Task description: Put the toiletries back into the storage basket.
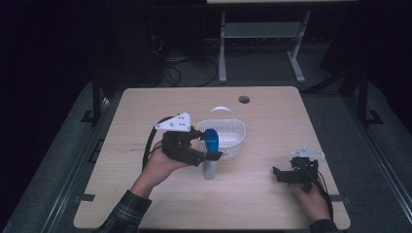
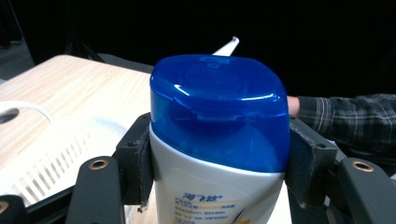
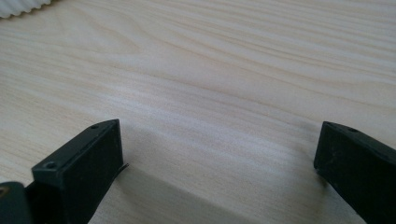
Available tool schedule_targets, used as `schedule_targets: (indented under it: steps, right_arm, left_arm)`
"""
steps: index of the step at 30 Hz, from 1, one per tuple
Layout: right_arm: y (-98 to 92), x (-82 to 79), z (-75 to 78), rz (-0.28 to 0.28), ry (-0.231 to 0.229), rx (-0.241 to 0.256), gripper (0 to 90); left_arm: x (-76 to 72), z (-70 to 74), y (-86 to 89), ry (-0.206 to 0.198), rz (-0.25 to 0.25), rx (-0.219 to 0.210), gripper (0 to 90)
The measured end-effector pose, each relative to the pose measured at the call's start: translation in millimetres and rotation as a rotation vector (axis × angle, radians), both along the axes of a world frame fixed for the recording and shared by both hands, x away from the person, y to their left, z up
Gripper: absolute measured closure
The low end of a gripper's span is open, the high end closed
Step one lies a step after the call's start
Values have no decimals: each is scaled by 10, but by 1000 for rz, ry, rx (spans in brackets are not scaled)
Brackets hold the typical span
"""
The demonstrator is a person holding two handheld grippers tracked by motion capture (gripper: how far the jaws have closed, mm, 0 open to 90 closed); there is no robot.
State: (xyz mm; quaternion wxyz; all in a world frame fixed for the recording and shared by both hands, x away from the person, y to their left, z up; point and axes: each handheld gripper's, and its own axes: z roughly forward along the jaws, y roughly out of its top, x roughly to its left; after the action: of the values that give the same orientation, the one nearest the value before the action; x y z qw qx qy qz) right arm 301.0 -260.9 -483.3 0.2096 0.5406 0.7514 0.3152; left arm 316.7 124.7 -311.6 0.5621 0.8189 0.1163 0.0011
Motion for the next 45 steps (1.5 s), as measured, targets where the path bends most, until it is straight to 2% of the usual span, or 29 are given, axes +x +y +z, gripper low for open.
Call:
schedule_targets:
  steps: [13, 17, 21, 31, 36, 45]
  right_arm:
    - [-1, 0, 0, 0, -1, -1, 7]
    - [0, 0, 0, 0, -1, 0, 7]
    - [-1, 0, 0, 1, -1, 0, 7]
    - [0, -1, 0, 0, -1, 0, 7]
    - [0, -1, 0, 0, -1, 0, 7]
    - [0, -1, 0, 0, -1, 0, 7]
  left_arm:
    - [133, 124, 9, -13, 20, -26, 358]
    - [169, 149, 4, -34, 30, -16, 358]
    - [210, 171, 4, -34, 41, -20, 358]
    - [338, 217, 21, -58, 87, -41, 358]
    - [394, 226, 13, -85, 125, -47, 358]
    - [486, 217, 0, -108, 174, -40, 358]
